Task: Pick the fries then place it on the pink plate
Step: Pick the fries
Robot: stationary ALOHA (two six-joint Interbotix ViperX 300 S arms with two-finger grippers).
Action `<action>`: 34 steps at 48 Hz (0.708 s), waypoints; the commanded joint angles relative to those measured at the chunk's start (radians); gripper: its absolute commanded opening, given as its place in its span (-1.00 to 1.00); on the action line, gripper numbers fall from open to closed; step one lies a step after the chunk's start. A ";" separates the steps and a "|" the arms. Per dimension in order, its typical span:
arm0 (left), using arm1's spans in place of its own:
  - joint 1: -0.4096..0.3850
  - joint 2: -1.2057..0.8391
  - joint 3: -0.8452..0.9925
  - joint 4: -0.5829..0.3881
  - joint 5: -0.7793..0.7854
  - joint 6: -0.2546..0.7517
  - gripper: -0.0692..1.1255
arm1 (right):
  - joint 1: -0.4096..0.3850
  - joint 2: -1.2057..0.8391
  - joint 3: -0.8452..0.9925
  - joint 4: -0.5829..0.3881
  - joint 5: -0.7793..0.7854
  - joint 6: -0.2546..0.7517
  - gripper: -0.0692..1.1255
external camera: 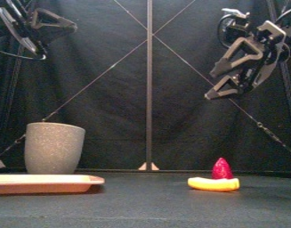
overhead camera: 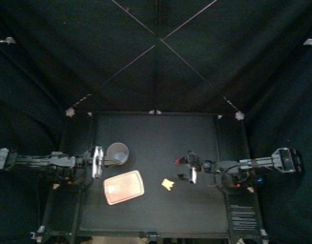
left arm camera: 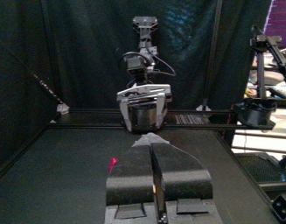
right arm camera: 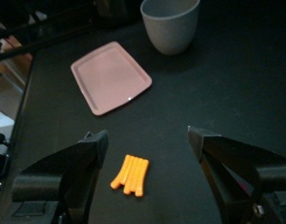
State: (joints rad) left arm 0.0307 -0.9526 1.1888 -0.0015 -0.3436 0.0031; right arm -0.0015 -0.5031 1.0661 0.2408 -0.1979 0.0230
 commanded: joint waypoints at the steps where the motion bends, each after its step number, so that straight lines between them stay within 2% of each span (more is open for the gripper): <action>1: 0.012 0.006 -0.021 0.002 -0.009 0.002 -0.92 | 0.012 0.052 -0.034 0.005 -0.005 0.002 0.83; 6: 0.023 0.008 -0.020 0.000 -0.009 0.002 -0.92 | 0.028 0.121 -0.063 0.000 0.025 0.000 0.83; 16: 0.029 0.008 -0.012 -0.002 -0.009 0.000 -0.92 | 0.066 0.284 -0.172 0.017 0.206 0.005 0.83; 25: 0.031 0.008 0.005 -0.003 -0.009 0.000 -0.92 | 0.064 0.423 -0.276 0.046 0.403 0.005 0.83; 34: 0.040 0.008 0.021 -0.003 -0.009 0.000 -0.92 | 0.063 0.514 -0.376 0.083 0.515 0.005 0.83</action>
State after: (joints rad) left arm 0.0660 -0.9495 1.2210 -0.0046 -0.3436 0.0031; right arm 0.0629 0.0061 0.7470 0.3160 0.2823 0.0291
